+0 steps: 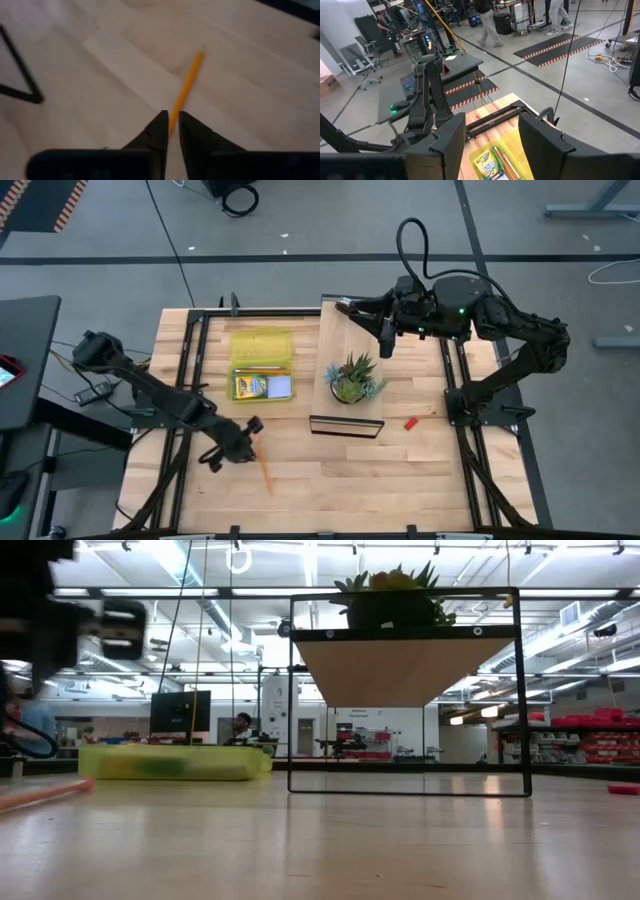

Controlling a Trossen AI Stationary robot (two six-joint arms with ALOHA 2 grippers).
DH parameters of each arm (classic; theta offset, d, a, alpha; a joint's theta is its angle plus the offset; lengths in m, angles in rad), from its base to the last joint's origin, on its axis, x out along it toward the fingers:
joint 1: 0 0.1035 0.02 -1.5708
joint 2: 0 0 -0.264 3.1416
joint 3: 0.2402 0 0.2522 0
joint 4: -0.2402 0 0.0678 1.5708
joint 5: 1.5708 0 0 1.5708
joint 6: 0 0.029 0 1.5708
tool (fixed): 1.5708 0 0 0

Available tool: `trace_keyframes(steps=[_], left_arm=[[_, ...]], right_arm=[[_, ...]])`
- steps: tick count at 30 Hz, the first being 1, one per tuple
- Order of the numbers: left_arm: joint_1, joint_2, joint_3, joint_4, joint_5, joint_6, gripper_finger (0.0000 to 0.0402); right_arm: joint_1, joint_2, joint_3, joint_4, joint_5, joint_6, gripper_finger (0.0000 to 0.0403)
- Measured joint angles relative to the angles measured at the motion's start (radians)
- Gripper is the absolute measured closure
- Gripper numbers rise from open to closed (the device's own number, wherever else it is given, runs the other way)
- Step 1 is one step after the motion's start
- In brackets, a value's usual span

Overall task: Pack school essentials
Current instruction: Put the orange pencil into the yellow supply box

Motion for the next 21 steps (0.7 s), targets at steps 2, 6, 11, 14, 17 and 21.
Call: trace_keyframes(steps=[2,6,11,14,17,21], left_arm=[[0.035,0.052,0.000,0.046,0.017,0.002,0.0328],[0.102,0.172,0.000,0.139,0.058,0.019,0.0292],[0.178,0.294,0.000,0.253,0.099,0.053,0.0268],[0.222,0.355,0.000,0.291,0.169,0.054,0.0266],[0.249,0.392,0.008,0.295,0.233,0.051,0.0272],[0.249,0.397,0.010,0.294,0.247,0.053,0.0286]], right_arm=[[0.000,0.000,0.000,0.003,0.000,0.000,0.0213],[0.000,0.000,0.000,0.011,-0.006,-0.004,0.0213],[0.000,0.000,0.000,0.011,-0.007,-0.009,0.0213],[0.000,0.000,0.000,0.011,-0.008,-0.011,0.0213],[0.000,0.000,0.000,0.011,-0.018,-0.012,0.0213],[0.000,0.000,0.000,0.011,-0.022,-0.012,0.0213]])
